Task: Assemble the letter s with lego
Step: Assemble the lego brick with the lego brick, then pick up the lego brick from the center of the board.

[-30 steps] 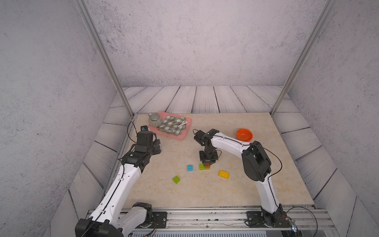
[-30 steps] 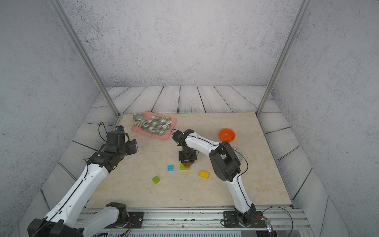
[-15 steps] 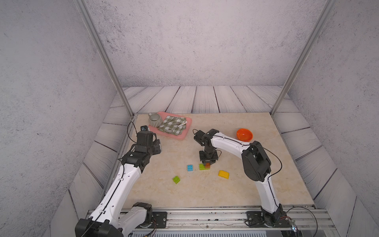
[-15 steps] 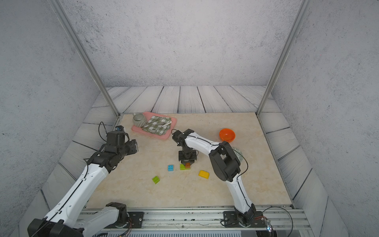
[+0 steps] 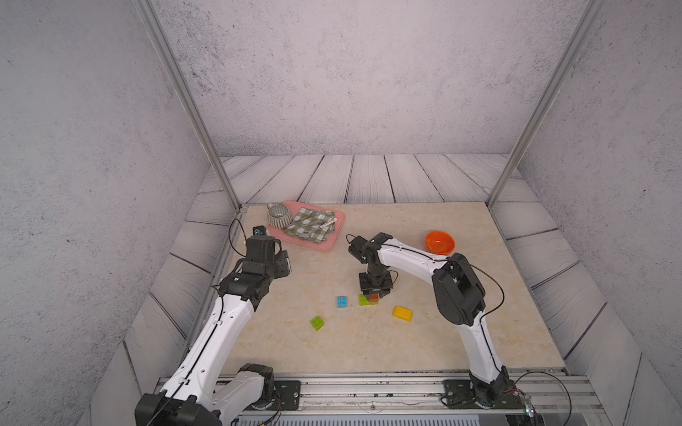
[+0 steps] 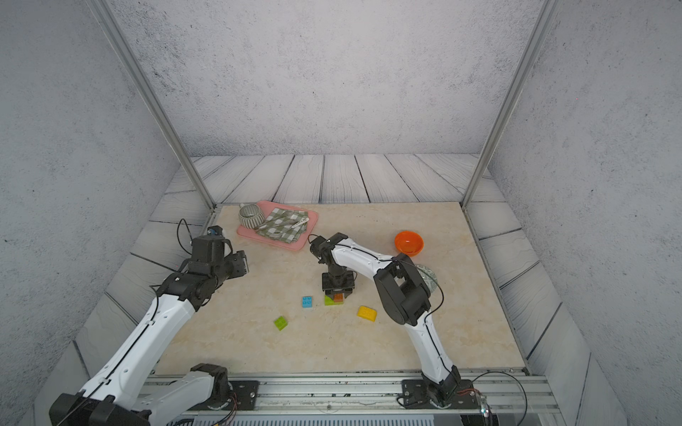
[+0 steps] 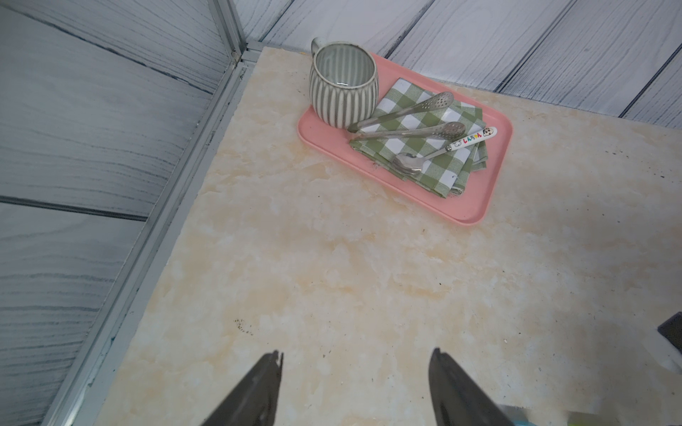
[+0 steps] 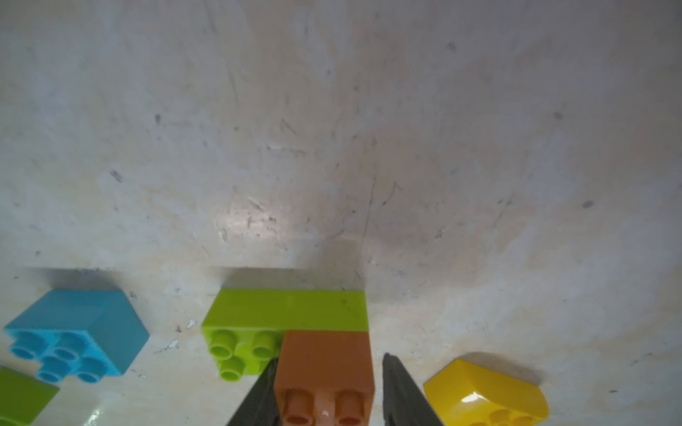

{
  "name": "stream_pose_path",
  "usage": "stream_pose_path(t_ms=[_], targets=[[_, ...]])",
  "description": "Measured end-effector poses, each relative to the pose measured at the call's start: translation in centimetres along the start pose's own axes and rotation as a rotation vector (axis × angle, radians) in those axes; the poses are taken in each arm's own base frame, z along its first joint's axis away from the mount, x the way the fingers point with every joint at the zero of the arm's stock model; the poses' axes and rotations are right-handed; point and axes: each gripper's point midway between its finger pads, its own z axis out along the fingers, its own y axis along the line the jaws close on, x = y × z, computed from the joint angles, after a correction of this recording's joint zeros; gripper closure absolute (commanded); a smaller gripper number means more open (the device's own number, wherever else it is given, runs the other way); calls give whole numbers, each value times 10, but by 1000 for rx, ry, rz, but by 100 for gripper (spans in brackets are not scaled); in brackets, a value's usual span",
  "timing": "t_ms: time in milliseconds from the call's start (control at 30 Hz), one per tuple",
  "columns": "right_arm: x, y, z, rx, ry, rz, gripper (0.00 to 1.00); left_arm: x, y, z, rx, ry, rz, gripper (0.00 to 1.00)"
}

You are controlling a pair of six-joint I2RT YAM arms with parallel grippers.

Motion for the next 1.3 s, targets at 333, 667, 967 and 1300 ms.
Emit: stream_pose_path(t_ms=[333,667,967,1300], targets=[[-6,2,-41,-18,-74,-35,35,0,0,0,-2,1,0,32],[-5,-42,-170,-147,-351,-41,34,18,-46,2,120,97,57,48],[1,-102,-138,-57,-274,26,35,130,-167,24,230,527,205,61],[22,-126,-136,-72,-297,36,34,194,-173,43,137,730,150,43]])
